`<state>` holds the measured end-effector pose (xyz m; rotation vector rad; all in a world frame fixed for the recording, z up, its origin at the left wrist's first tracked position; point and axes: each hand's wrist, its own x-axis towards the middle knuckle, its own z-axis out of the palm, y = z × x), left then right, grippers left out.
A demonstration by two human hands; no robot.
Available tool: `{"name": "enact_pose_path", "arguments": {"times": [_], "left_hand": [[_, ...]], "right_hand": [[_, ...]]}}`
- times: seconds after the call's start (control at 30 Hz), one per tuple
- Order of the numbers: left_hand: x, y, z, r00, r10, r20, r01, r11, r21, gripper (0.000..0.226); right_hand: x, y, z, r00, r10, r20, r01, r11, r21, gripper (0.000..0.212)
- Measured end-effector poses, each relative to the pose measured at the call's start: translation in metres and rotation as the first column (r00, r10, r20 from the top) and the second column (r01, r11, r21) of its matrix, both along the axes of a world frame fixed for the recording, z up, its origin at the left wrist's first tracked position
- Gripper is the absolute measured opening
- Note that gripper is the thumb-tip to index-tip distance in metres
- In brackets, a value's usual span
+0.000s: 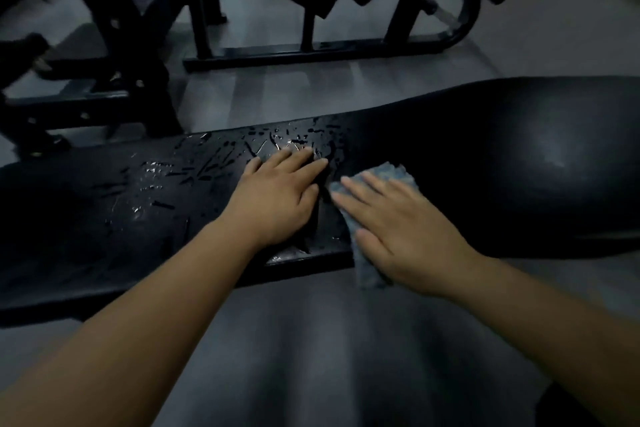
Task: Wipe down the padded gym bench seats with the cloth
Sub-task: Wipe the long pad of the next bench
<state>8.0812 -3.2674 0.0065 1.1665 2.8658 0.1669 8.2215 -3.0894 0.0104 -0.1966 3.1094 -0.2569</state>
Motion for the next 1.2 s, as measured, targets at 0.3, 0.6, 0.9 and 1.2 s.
{"name": "enact_pose_path", "arguments": {"times": [0.3,0.6,0.9,1.2], "left_hand": [[-0.005,-0.014,-0.006,0.999,-0.041,0.018,0.04,0.998,0.055,0.067],[-0.003,-0.016,-0.006,0.999,-0.04,0.036,0.037,0.996,0.082,0.057],[-0.003,-0.018,-0.006,0.999,0.045,0.009,-0.045,0.994,0.102,0.056],[-0.003,-0.014,-0.004,0.99,0.139,0.029,-0.14,0.99,0.033,0.07]], "right_hand": [[-0.068,-0.039,-0.004,0.914,-0.406,-0.002,0.405,0.913,0.052,0.062],[-0.056,-0.014,-0.003,0.819,-0.571,0.047,0.571,0.821,0.033,0.058],[-0.026,-0.013,0.001,0.969,-0.242,0.055,0.241,0.97,0.018,0.073],[-0.092,-0.032,-0.002,0.995,-0.099,-0.026,0.101,0.992,0.071,0.066]]}}
